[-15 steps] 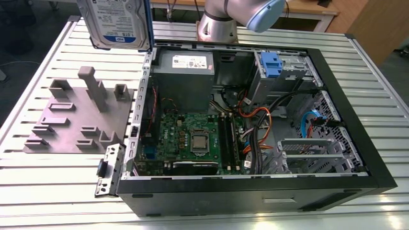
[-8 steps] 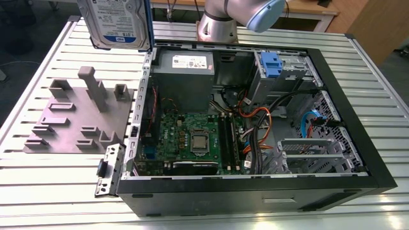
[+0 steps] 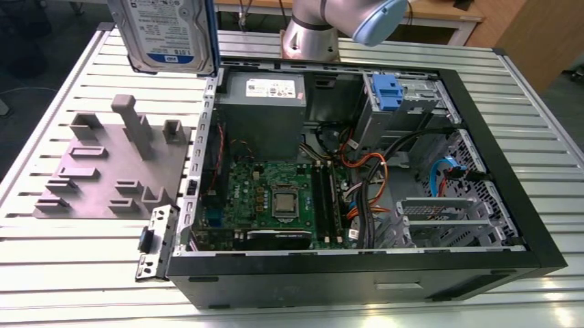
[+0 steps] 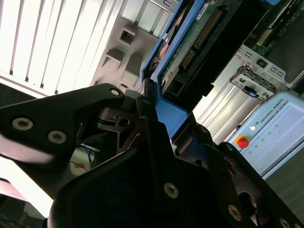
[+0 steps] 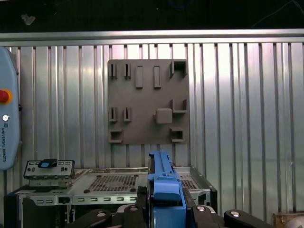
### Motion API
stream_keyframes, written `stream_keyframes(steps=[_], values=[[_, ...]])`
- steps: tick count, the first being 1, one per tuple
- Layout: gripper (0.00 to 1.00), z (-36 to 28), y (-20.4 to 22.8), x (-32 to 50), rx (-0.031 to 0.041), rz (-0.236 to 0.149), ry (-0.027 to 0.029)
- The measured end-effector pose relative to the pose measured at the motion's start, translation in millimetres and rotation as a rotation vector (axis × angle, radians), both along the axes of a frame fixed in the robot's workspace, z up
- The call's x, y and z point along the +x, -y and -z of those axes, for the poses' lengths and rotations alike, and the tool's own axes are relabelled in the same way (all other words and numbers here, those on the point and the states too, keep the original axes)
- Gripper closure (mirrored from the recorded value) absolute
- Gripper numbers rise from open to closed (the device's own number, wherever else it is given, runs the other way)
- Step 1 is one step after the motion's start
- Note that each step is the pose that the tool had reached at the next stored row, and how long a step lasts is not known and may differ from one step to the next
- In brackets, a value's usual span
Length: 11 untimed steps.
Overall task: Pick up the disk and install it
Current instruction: 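Pick up the disk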
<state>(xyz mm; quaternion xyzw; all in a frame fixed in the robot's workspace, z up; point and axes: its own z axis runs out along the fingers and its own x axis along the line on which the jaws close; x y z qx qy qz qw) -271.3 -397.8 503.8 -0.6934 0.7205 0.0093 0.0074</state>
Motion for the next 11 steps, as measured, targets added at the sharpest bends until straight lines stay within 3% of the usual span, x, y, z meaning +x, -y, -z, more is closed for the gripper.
stream_keyframes(steps=[5,11], values=[[0.63,0.4,10.7,0.0,0.0,0.0,0.0],[0.63,0.5,13.2,0.0,-0.0001,0.0,0.0]])
